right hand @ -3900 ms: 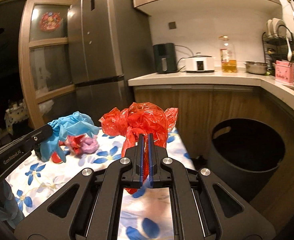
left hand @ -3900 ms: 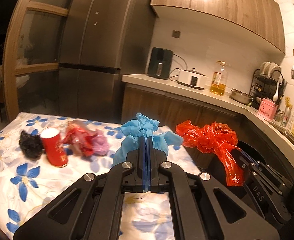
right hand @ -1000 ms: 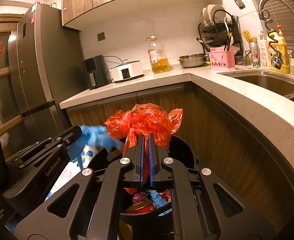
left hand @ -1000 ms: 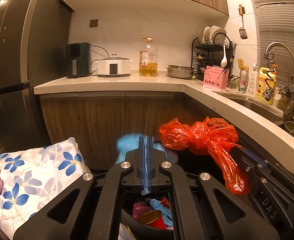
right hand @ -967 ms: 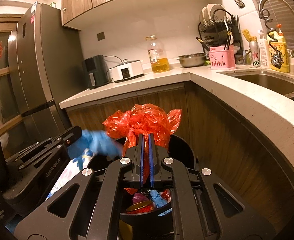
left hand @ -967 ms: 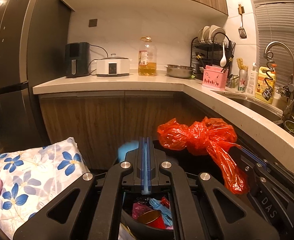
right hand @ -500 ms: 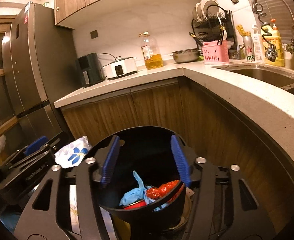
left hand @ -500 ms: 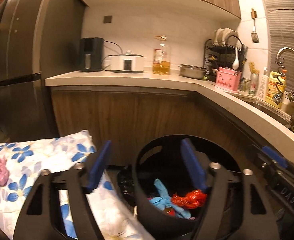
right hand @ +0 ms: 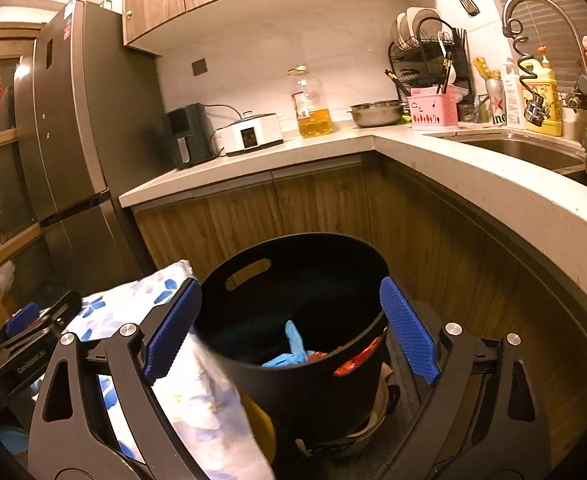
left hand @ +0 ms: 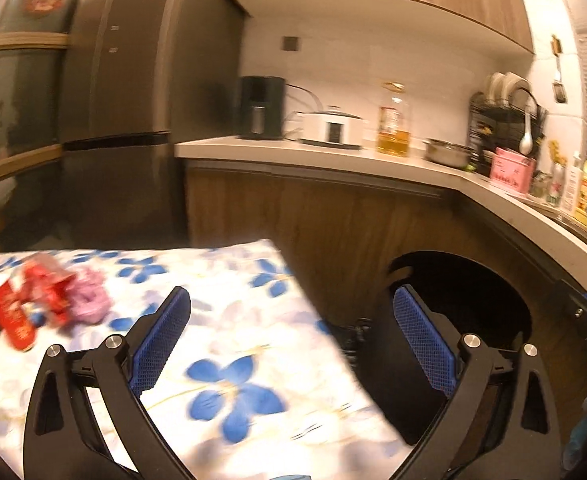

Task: Collect trash
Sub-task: 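Move both open tools back toward the remaining cup and bags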

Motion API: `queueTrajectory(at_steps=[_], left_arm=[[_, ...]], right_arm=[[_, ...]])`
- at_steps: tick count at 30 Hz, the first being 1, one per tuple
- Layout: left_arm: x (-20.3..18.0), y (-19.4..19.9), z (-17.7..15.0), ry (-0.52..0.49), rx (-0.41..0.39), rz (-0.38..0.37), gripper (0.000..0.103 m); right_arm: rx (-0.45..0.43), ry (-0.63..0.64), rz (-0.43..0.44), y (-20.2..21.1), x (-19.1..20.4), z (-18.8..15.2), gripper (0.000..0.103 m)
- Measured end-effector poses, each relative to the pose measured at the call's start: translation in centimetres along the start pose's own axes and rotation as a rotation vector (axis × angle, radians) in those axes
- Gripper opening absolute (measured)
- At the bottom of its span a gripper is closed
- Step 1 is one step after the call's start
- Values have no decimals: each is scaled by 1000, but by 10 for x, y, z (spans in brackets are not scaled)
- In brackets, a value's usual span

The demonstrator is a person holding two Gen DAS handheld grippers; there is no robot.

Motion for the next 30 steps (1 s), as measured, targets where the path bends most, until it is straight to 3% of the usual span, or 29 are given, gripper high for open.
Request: queueTrajectory(at_steps=[8, 21, 30], left_arm=[[78, 34, -16, 42, -17, 167, 97], [208, 67, -43, 165, 10, 368, 97], [280, 91, -57, 220, 12, 495, 97]], right_arm=[[3, 52, 61, 12, 50, -20, 90], [65, 152, 244, 12, 171, -62, 90], [156, 216, 396, 4, 264, -107, 90]])
Point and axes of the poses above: each gripper's, at about its wrist camera, not at the fingertips, and y roughly against the way its jaws point, x to its left, z to its top, the point moved 6 cm from there along -y, roughly the way its jaws point, and after that the axes turned 3 degrees about -y, right-handed, at the moved point
